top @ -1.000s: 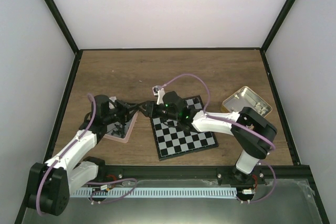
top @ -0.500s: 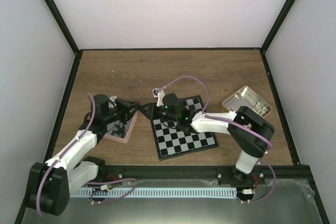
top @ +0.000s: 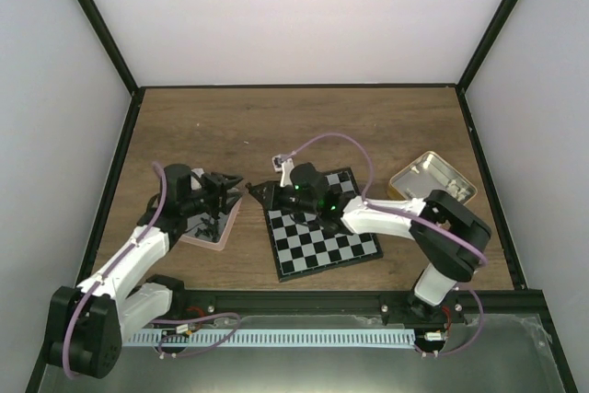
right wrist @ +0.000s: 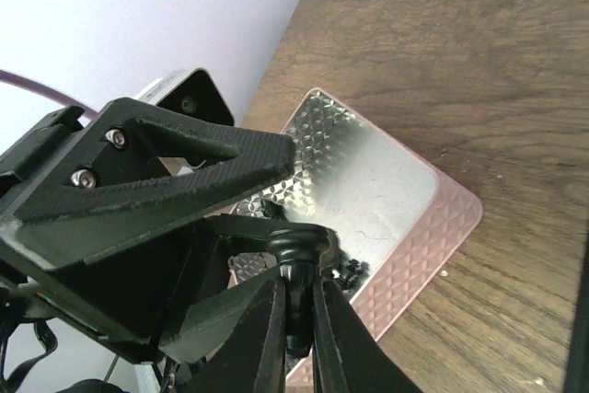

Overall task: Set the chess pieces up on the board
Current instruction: Place the chess piece on the chessboard.

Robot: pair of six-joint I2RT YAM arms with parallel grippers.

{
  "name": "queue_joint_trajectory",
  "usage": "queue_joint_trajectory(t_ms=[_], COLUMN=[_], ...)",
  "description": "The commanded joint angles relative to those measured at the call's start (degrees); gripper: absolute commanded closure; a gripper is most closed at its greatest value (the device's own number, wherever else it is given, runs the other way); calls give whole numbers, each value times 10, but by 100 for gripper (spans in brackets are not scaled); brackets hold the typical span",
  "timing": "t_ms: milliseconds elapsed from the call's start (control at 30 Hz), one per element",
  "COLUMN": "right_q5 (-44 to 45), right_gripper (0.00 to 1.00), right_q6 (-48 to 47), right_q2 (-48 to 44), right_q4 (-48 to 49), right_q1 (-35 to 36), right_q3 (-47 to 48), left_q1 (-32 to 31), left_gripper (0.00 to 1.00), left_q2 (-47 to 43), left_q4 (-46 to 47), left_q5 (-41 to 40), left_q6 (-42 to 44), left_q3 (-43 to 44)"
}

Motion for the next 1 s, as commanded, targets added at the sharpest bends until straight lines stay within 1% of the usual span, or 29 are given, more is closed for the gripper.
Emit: queue_joint_trajectory(t_ms=[0,67,133,267,367,467,567,633,767,967], right_q5=[-25,-51,-59,-27,-3,25,50,51,42,35], right_gripper=[99,99,99,99,99,99,99,99,99,96], right_q6=[-19,-43,-82,-163,-195,-201,-198,-191,-193,-212], right_q2=[-53,-76,-99,-147,-163,-163,-159,-154,-138,-99], right_q4=[-97,-189,-285,-464,-577,-677,-747,-779,-823,-876], right_q1=[-43,-80,-114,-159,-171,-171,-171,-171,-163,-130], right_q3=[6,7,17,32,42,51,57,60,65,74], left_q1=[2,2,2,1,1,2,2,1,2,1], left_gripper=[48,44,41,39,38,38,38,38,38,38], left_q2=[-14,-19,-20,-5,12,29,40,46,50,28], left_q4=[-120,-154,-180,-253,-289,-300,-292,-301,-318,-305], left_q5=[-51,-76,-95,-144,-166,-170,-174,-208,-283,-310], left_q6=[122,178,245,405,502,573,611,621,646,662], left_q3=[51,69,95,168,214,242,251,256,255,233])
